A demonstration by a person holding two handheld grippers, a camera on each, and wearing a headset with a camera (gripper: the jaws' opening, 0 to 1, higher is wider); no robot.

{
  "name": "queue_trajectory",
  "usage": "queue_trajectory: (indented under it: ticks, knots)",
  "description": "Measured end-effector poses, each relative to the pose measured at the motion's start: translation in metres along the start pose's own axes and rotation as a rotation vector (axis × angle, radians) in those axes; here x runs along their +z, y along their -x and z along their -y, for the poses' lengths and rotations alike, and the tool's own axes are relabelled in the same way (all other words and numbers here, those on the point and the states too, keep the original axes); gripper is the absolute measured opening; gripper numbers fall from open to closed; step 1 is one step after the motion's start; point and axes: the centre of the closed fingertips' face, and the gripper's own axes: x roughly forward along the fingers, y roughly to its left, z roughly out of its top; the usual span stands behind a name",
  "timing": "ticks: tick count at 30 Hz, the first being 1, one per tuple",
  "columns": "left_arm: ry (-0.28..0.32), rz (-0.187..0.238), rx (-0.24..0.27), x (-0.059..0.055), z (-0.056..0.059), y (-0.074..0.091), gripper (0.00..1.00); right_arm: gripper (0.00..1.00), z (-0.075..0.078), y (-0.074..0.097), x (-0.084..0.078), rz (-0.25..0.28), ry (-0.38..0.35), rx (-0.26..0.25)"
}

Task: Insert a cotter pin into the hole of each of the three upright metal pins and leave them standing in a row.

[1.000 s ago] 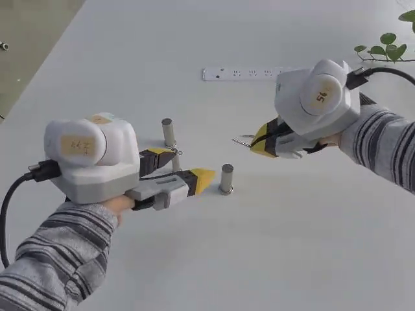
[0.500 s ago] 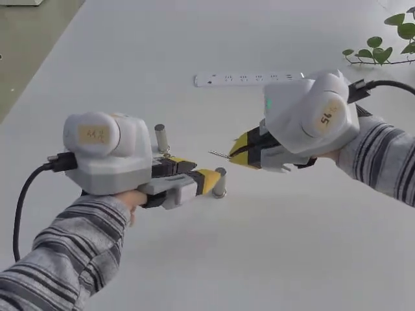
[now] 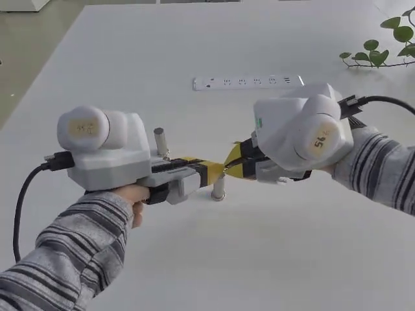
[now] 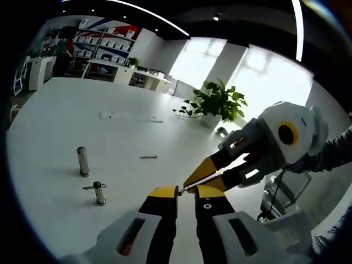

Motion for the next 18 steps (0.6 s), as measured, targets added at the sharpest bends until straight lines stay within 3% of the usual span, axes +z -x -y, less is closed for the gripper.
queue_trajectory:
  ticks: [8,15,18]
  knots:
    - [-0.002,-0.006,0.006,-0.0036,-0.0001,-0.003,0.0,0.0,-0.0033,0.0005,0.0015,0.006,-0.004,-0.003]
    - [-0.036,-0.027,0.009,-0.0092,-0.0004,-0.0048,0.0,0.0,-0.0042,-0.0002,0.0025,0.011,-0.015,-0.01]
    - [-0.048,-0.017,0.009,-0.0087,-0.0002,-0.0046,0.0,0.0,-0.0043,0.0,0.0025,0.013,-0.025,-0.014]
